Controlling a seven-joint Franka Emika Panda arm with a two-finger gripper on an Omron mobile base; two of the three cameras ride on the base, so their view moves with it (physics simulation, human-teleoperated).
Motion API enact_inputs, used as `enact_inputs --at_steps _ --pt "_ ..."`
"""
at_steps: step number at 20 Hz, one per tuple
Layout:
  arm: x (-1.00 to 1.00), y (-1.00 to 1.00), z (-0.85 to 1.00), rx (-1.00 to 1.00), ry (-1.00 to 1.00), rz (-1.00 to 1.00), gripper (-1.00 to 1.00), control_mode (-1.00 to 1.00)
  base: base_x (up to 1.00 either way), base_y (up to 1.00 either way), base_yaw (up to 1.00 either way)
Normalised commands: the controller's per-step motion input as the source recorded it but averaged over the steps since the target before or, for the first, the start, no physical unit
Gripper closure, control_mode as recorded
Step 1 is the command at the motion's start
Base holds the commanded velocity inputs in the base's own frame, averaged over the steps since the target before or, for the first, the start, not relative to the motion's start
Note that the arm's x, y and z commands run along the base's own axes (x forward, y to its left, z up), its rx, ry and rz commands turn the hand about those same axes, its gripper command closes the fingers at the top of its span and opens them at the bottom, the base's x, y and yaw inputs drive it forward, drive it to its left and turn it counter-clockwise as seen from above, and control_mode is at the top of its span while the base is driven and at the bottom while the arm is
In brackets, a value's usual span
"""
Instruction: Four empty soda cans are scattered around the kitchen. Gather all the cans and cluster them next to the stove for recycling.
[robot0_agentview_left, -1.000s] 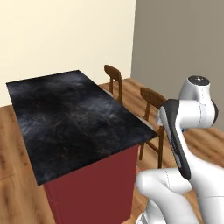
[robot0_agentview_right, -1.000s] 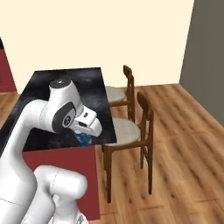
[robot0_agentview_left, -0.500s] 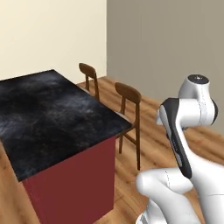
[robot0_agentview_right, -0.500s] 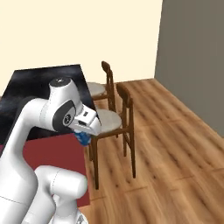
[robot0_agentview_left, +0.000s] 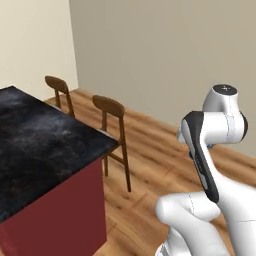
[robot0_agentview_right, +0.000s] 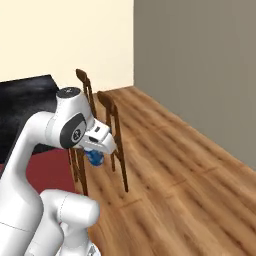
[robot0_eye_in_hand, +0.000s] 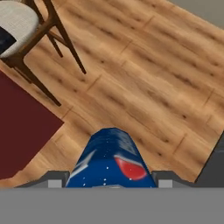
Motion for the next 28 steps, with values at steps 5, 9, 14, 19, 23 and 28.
enact_inputs --at_steps 5,9,14,19,23,28 --pt "0.0 0.0 0.0 0.0 0.0 0.0 1.0 1.0 -0.52 0.0 -0.43" --pt "0.0 0.0 0.0 0.0 0.0 0.0 1.0 1.0 -0.51 0.0 -0.44" --pt "0.0 0.0 0.0 0.0 0.0 0.0 1.0 1.0 -0.45 0.01 -0.44" --pt "0.0 0.0 0.0 0.0 0.0 0.0 1.0 1.0 -0.26 0.18 -0.37" --pt "0.0 0.0 0.0 0.0 0.0 0.0 1.0 1.0 -0.34 0.21 -0.32" --pt "0.0 0.0 0.0 0.0 0.0 0.0 1.0 1.0 -0.37 0.22 -0.33"
